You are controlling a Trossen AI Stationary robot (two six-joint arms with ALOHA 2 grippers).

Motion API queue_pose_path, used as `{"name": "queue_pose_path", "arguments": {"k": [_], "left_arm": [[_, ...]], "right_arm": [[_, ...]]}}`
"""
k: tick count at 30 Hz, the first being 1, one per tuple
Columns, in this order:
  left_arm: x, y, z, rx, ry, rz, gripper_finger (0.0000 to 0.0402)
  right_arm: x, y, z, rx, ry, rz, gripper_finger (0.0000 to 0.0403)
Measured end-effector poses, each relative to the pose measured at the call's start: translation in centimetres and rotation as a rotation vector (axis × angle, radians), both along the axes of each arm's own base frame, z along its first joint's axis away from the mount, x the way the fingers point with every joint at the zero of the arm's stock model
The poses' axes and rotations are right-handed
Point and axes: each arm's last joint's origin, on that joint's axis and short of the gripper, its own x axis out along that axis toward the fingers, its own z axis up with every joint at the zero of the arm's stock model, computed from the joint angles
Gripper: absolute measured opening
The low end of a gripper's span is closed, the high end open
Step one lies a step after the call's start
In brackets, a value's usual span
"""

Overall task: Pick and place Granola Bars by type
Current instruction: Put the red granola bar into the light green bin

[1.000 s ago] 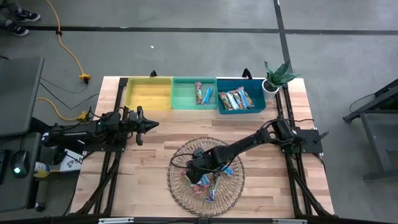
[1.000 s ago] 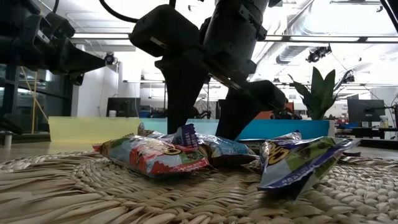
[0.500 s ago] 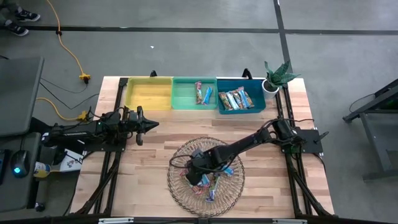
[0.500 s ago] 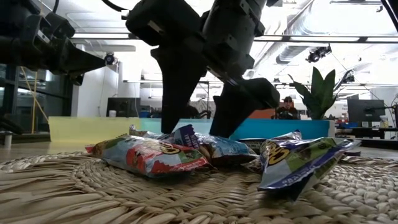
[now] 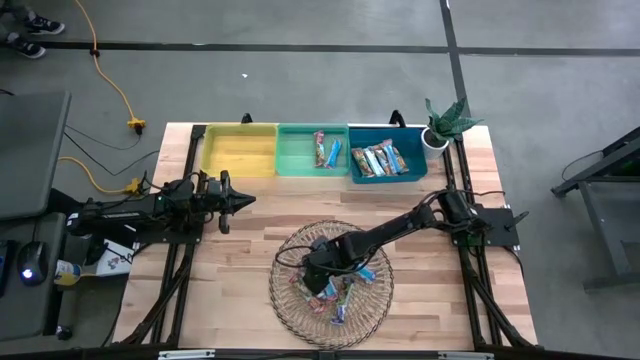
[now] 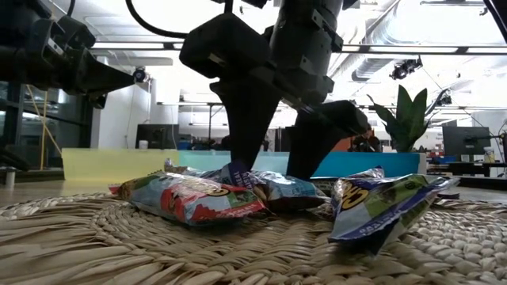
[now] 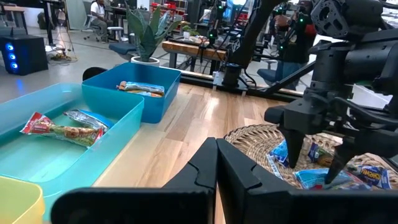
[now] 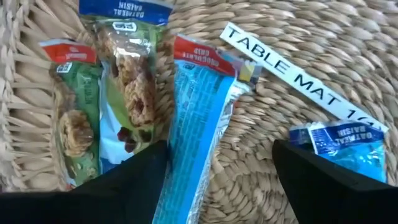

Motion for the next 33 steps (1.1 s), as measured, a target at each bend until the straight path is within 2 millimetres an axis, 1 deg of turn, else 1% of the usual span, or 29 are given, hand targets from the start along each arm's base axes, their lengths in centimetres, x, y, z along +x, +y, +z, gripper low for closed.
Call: {"name": "queue_pose_path", "arguments": {"k": [12,21,33], "left_arm": [[0.0,0.0,0.0,0.0,0.0,0.0,0.0],[0.0,0.0,0.0,0.0,0.0,0.0,0.0],[0.0,0.0,-0.01,0.0,0.0,0.0,0.0]], "right_arm": [[0.58,0.03,0.2,-0.004,-0.066,-0.037,0.0279],[0.41,-0.19,0.13,-0.061,-0.06,-0.055,0.0279],[0.67,-0.09,0.23,-0.051,-0.089,-0.057,0.0279]]}}
